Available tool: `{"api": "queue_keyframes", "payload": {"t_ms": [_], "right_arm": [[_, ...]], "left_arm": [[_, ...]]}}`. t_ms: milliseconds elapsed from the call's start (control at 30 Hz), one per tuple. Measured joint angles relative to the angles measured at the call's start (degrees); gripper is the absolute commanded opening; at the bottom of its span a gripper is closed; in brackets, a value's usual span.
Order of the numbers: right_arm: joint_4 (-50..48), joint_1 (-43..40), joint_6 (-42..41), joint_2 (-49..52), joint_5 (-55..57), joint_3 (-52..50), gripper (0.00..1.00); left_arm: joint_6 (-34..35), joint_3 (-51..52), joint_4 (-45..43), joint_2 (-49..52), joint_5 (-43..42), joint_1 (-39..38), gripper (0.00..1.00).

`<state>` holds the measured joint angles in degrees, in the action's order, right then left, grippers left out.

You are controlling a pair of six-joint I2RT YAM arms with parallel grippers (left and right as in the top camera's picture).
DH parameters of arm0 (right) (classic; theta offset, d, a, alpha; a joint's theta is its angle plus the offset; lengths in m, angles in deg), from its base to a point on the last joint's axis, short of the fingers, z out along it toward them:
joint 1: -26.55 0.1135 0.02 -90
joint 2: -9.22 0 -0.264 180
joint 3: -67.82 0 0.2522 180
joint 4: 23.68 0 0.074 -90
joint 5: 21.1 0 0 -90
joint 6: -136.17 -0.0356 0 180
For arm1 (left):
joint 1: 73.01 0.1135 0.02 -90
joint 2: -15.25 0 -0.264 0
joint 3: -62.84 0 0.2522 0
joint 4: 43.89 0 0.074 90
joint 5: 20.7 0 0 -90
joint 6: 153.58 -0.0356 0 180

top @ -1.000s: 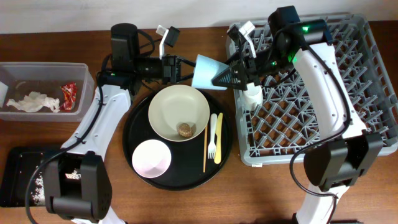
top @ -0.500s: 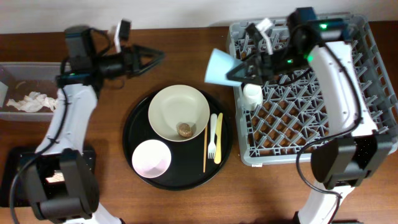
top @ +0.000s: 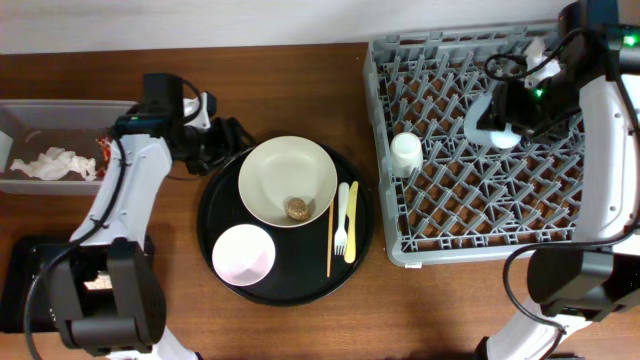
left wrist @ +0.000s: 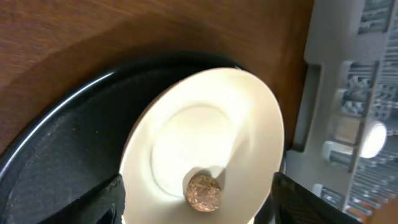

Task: Sort waste into correct bins and load items into the dishwasher rack
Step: 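Carry the blue cup with the right gripper into the rack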

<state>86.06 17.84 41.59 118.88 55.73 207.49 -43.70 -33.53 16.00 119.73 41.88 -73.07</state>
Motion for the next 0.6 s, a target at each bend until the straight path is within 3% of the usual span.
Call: {"api": "queue_keyframes", "payload": {"t_ms": [133, 200, 233, 267, 400, 600], "right_arm": [[0.7, 3.5, -1.4, 0.0, 4.6, 0.0, 0.41], [1.0, 4.1, -2.4, 0.0, 5.9, 0.0, 0.39], [1.0, 4.3, -3.0, 0.0, 6.1, -0.5, 0.39], [1.0, 4.7, -3.3, 0.0, 6.3, -1.4, 0.39], [1.0, 7.4, -4.0, 0.0, 6.3, -8.0, 0.39], [-1.8, 7.6, -4.3, 0.1, 6.5, -20.8, 0.39]], "left_arm": [[-0.2, 0.0, -0.1, 0.0, 9.5, -4.6, 0.86], [-0.2, 0.0, -0.1, -1.0, 19.8, -7.5, 0.87], [-0.2, 0.0, -0.1, -2.5, 25.1, -8.9, 0.96], [-0.2, 0.0, -0.3, -4.3, 29.3, -10.1, 0.99], [-0.2, -0.2, -0.4, -6.8, 35.1, -11.4, 0.99], [-0.2, -0.2, -0.4, -6.8, 36.0, -11.4, 0.99]]}}
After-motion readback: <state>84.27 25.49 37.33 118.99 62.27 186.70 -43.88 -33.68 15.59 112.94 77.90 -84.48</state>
